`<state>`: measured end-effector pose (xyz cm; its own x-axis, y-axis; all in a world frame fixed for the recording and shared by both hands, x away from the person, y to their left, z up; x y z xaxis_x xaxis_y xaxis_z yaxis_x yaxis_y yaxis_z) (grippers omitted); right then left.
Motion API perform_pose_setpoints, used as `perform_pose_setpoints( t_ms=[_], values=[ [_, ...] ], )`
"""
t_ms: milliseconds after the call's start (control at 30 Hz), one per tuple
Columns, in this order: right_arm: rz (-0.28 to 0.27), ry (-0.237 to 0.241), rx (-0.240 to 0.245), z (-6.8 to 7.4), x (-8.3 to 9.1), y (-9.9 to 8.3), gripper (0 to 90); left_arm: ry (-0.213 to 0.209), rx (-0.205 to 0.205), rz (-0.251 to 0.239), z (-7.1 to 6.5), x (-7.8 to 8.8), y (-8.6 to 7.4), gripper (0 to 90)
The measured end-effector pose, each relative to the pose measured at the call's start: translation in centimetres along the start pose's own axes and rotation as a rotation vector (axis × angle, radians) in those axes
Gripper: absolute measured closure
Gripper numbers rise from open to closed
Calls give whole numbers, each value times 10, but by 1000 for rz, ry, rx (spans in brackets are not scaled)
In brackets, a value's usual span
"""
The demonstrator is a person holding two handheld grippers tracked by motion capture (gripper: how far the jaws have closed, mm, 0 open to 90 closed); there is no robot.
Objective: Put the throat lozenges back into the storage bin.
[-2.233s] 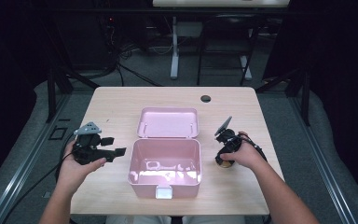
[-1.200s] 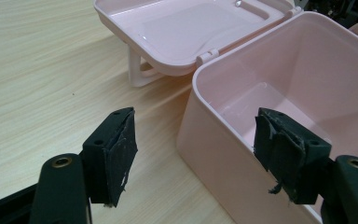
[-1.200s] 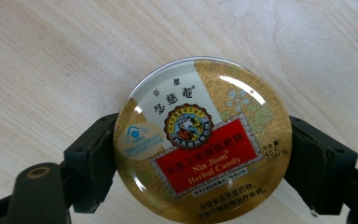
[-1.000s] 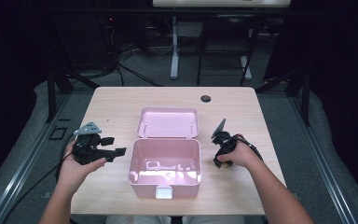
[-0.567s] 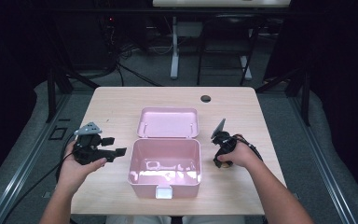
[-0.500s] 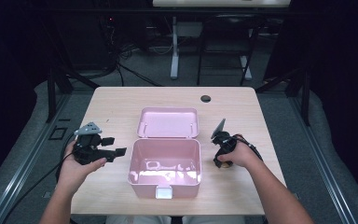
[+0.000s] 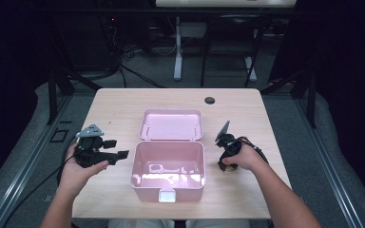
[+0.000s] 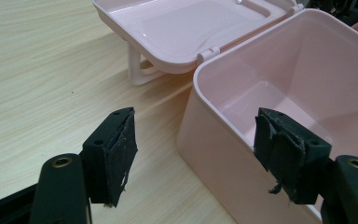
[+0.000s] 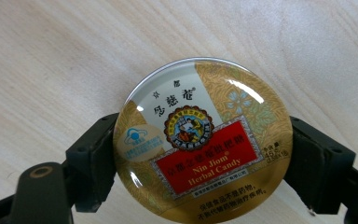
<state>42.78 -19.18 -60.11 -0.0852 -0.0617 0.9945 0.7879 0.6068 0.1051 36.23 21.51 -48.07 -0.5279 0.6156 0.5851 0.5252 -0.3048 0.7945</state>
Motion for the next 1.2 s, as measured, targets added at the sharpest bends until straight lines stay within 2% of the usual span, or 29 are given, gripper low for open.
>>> perform_pose_setpoints(
  t_ms=[67,133,267,400,567,900,933,1033,1200],
  values=[
    [8,9,-8,2,2,-1,198,0,-1,-1,0,0,0,296],
    [12,9,11,2,4,-1,198,0,-1,-1,0,0,0,296],
    [3,19,20,5,7,-1,199,0,0,-1,0,0,0,297],
    [17,15,77,7,11,-3,199,3,3,-3,0,-1,0,296],
    [-4,22,157,10,18,-4,199,1,3,0,0,0,0,296],
    [-12,59,296,21,34,-11,199,4,3,-4,0,-1,0,296],
    [-4,57,326,22,37,-12,199,4,4,-3,0,-1,0,297],
    [2,55,373,26,42,-14,199,2,0,-1,0,-1,0,297],
    [8,51,428,33,51,-16,199,3,-1,0,0,-1,0,296]
  ],
)
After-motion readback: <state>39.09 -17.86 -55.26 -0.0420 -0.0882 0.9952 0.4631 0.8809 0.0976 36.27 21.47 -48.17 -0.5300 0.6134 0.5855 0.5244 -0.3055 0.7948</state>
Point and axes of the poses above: each handheld gripper's, and its own axes: x roughly backward along the jaws, y roughly out of its top, z roughly to its left, the point moved 5 cm from there along -x, roughly forward along the jaws, and after that the axes turned 3 degrees about -z, right-handed, at the moved point
